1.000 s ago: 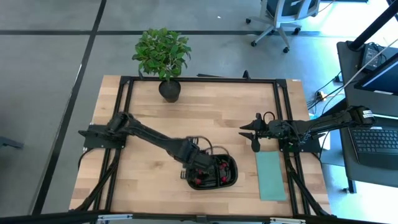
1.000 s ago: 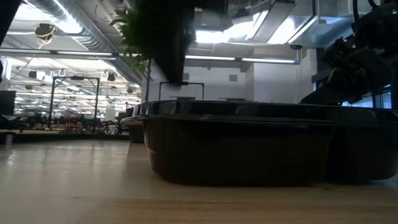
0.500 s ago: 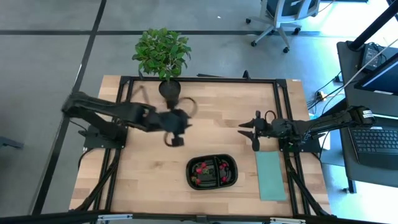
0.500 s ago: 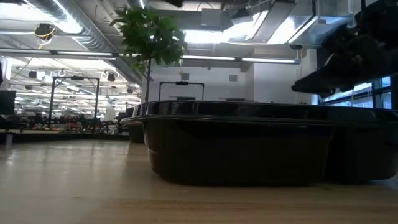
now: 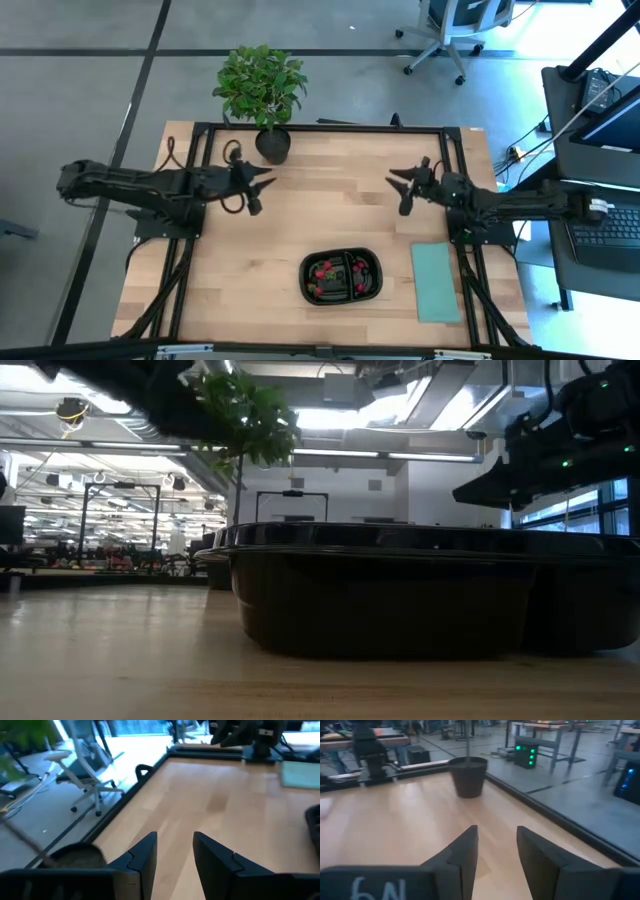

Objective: Pick and placing Produce into tupperware
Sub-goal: Return to Home Position

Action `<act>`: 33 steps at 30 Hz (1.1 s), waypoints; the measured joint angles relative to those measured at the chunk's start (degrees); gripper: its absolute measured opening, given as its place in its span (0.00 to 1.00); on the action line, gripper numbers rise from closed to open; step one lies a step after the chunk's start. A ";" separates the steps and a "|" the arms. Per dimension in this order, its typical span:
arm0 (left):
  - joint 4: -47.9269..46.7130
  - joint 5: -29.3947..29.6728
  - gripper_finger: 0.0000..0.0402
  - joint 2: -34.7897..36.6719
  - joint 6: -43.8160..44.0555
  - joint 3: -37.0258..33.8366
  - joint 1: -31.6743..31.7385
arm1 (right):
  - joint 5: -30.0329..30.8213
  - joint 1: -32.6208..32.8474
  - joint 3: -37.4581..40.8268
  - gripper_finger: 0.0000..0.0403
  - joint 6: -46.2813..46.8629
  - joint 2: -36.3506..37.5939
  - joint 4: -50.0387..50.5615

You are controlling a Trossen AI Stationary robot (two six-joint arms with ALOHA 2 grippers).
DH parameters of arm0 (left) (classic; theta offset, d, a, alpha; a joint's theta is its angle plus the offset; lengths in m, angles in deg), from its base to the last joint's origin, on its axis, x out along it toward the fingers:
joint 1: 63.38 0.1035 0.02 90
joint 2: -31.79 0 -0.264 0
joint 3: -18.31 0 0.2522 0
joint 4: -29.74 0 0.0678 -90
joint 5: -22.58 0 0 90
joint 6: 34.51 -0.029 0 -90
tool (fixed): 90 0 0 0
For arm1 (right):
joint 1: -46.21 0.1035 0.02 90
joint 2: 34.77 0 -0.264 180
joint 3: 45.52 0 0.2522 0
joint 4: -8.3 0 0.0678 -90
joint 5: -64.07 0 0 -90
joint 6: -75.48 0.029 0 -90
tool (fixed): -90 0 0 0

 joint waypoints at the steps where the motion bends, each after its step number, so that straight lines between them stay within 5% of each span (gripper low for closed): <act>1: 1.85 0.00 0.30 1.82 -0.01 -2.41 0.64 | -0.77 -1.58 0.00 0.34 -0.07 0.00 -0.01; 10: 11.28 -0.27 0.30 16.27 -0.01 -17.56 5.88 | -8.96 -12.15 0.00 0.34 -0.09 0.17 -0.10; 33: 5.06 -0.26 0.30 38.15 0.00 -26.45 7.05 | -8.96 -15.05 -0.02 0.34 0.22 21.21 16.04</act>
